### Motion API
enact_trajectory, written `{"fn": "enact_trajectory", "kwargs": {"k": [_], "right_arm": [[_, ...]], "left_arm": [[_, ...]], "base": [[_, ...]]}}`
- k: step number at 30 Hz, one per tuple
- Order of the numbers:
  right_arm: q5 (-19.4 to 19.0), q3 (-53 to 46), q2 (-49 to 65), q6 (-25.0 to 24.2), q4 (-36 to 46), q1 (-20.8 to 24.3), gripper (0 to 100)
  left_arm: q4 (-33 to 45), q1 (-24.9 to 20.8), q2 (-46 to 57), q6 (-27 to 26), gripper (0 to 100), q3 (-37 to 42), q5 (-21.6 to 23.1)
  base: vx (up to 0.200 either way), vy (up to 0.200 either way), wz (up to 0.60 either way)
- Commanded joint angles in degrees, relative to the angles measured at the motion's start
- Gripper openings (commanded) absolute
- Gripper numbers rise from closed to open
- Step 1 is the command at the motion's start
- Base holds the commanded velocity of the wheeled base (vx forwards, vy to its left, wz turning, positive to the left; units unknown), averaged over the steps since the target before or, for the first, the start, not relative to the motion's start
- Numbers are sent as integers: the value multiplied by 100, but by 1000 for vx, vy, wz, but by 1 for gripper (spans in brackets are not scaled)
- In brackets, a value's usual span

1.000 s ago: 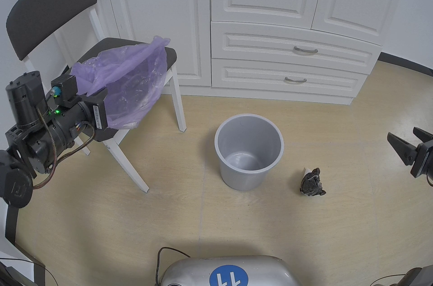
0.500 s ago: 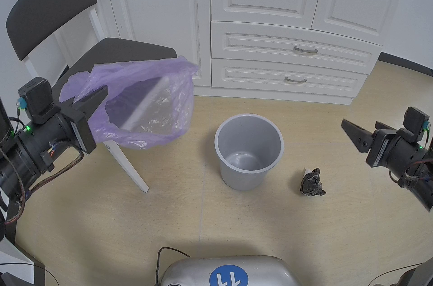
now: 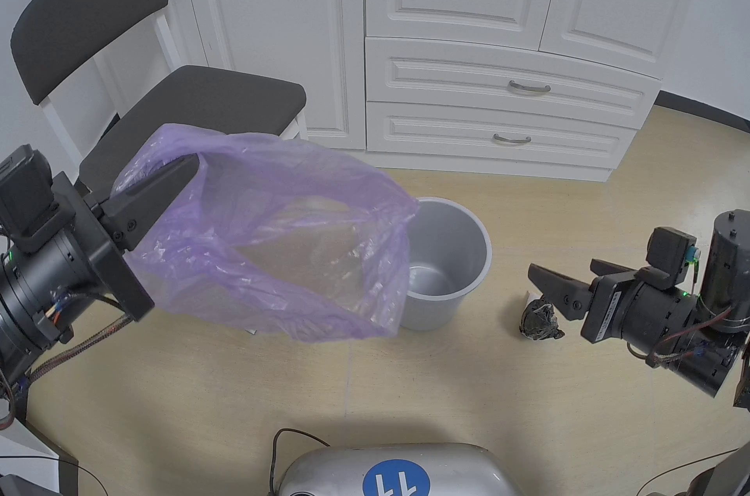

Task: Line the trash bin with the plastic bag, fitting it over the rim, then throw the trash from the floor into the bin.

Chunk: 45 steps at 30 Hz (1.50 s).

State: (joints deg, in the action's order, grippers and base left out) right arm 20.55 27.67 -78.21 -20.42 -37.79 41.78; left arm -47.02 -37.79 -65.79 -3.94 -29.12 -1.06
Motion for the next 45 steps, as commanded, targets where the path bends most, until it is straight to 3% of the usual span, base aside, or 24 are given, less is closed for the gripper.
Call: {"fn": "enact_trajectory", "kwargs": {"k": [1, 5, 10, 24, 38, 42, 45], "right_arm": [[-25, -87, -326, -32, 9, 120, 100], [-34, -95, -537, -182, -53, 155, 100], [-324, -122, -572, -270, 17, 147, 100], [-350, -192, -836, -270, 96, 41, 100], [-517, -25, -660, -322, 351, -82, 100], [-957, -7, -475, -393, 351, -91, 100], [-1071, 1, -458, -428, 343, -100, 100]], "left_arm": [[0, -343, 119, 7, 0, 21, -26], [-9, -510, 154, 7, 0, 12, -35], [-9, -659, 172, 33, 0, 3, -43], [-53, -1459, 444, 121, 0, 91, -17], [-563, -2197, 471, 622, 0, 65, 1], [-879, -2391, 480, 631, 0, 126, 9], [-932, -2400, 462, 640, 0, 135, 18]], "base": [[0, 0, 0], [0, 0, 0], [0, 0, 0], [0, 0, 0], [0, 0, 0], [0, 0, 0], [0, 0, 0]]}}
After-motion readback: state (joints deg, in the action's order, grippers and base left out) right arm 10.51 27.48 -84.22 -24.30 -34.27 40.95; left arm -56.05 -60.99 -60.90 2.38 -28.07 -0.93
